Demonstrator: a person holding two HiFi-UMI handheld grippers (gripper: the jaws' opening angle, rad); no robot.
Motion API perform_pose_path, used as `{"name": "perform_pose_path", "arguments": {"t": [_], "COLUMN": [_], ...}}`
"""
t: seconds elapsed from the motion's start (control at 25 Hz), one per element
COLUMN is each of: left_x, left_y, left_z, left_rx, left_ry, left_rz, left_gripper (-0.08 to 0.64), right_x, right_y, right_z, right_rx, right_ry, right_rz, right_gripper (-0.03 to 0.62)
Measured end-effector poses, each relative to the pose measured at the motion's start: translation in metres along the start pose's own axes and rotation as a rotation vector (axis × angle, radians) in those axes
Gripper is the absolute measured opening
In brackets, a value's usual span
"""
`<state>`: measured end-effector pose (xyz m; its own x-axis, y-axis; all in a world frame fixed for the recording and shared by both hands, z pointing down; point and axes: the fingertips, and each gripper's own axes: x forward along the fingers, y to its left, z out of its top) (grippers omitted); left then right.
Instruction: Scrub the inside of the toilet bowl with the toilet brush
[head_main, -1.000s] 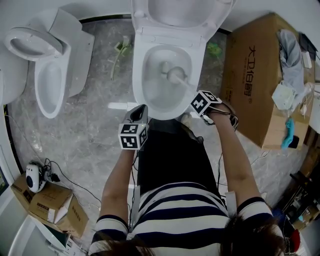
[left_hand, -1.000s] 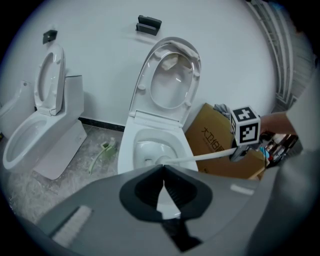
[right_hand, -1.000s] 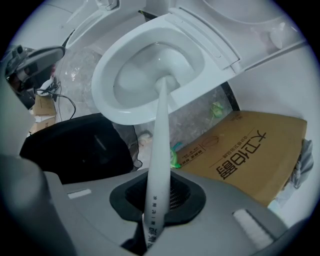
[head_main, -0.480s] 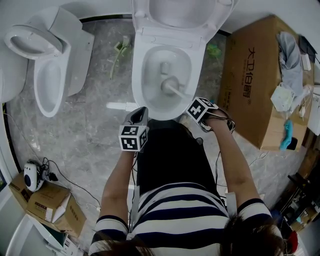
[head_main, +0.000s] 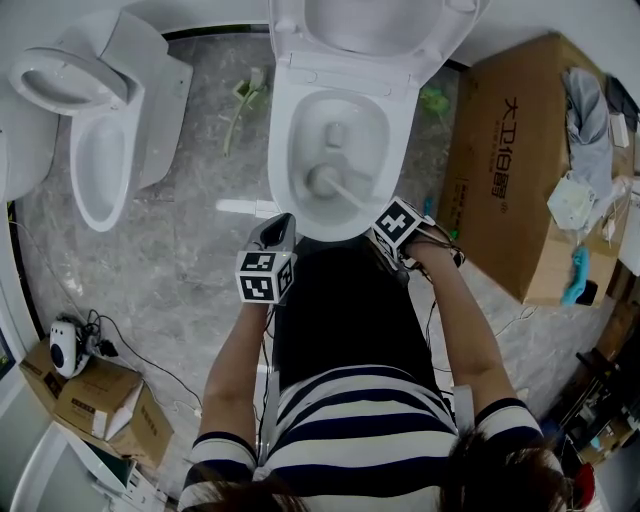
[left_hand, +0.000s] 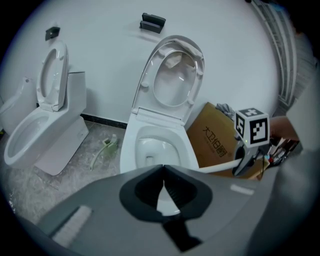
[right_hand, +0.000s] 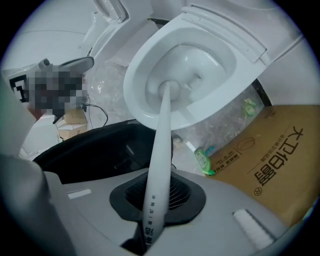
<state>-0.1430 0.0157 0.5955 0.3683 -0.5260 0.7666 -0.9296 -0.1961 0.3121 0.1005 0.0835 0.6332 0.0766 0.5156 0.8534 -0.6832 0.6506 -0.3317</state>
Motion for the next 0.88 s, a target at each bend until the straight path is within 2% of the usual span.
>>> {"name": "perform_pose_path", "arguments": {"t": [0.32,0.88], "left_x": [0.004,0.003], "left_y": [0.0,0.01], "left_z": [0.005,0.007], "left_rx": [-0.001,0.01], "left_ry": [0.002,0.0], "left_rz": [-0.004,0.004], "left_gripper": [0.0,0.0], "right_x": [-0.001,-0.009], "right_y": [0.008,-0.016], "right_z": [0.027,0.069], "right_rx": [0.018,0.073], "right_ry": [-0.084,-0.209], "right_rz": [0.056,0.009], "right_gripper": [0.032,0.032]}}
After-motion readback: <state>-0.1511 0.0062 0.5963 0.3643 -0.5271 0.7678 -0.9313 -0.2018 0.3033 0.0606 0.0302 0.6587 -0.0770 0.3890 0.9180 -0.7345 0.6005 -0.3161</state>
